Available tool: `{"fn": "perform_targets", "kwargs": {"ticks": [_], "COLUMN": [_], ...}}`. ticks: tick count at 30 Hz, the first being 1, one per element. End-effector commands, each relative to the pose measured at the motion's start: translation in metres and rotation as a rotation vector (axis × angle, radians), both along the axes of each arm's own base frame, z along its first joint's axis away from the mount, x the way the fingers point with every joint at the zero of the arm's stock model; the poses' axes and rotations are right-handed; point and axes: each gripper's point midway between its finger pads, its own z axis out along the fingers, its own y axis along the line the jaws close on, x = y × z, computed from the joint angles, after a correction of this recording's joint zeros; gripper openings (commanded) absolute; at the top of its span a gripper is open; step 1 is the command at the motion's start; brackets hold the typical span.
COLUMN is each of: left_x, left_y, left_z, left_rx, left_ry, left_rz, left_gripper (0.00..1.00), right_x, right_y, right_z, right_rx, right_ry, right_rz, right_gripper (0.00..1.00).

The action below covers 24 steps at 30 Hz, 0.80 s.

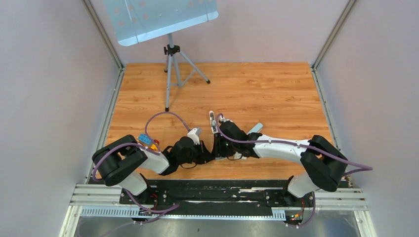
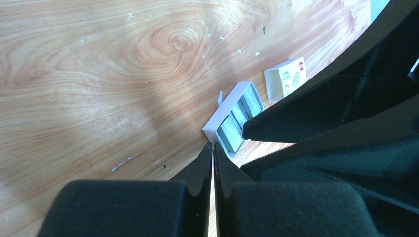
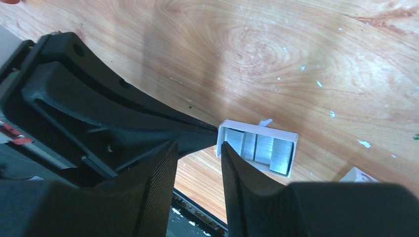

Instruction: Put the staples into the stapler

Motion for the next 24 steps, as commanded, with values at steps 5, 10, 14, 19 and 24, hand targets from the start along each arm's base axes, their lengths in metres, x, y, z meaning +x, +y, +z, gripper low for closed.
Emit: {"fn": "perform_targets", "kwargs": {"ticks": [5,10,14,19,24], "left_x": [0.002,0.003,0.004,0.005,0.005], "left_y": [0.004,0.004,0.004,0.005,0.005], "left_z": [0.000,0.001,0.000,0.000,0.001], "left_rx": [0.001,0.005,0.010,0.015,0.013], "left_ry": [-0.020,-0.023,-0.023,-0.027,-0.029], "left_rz": [0.012,0.014,0.014,0.019,0.019], "left_gripper": [0.03,0.03,0.03,0.03,0.03], "right_x": [0.006,0.008,0.005,0.004,0.003], "right_y": [-0.028,-0.030,-0.026,-0.022,-0.023], "right_z": [-0.003,-0.001,-0.005,-0.008,-0.011], "right_rx": [-0.171,-0.231,-0.259,-0.308,-0.382], "right_ry": [-0.065,-0.094,-0.095,-0.105,-0.126], "right_rz": [-0.026,-0.011,0.016,0.040,0.059], "right_gripper": [0.36,0.35,0.33,0.33,0.33]}}
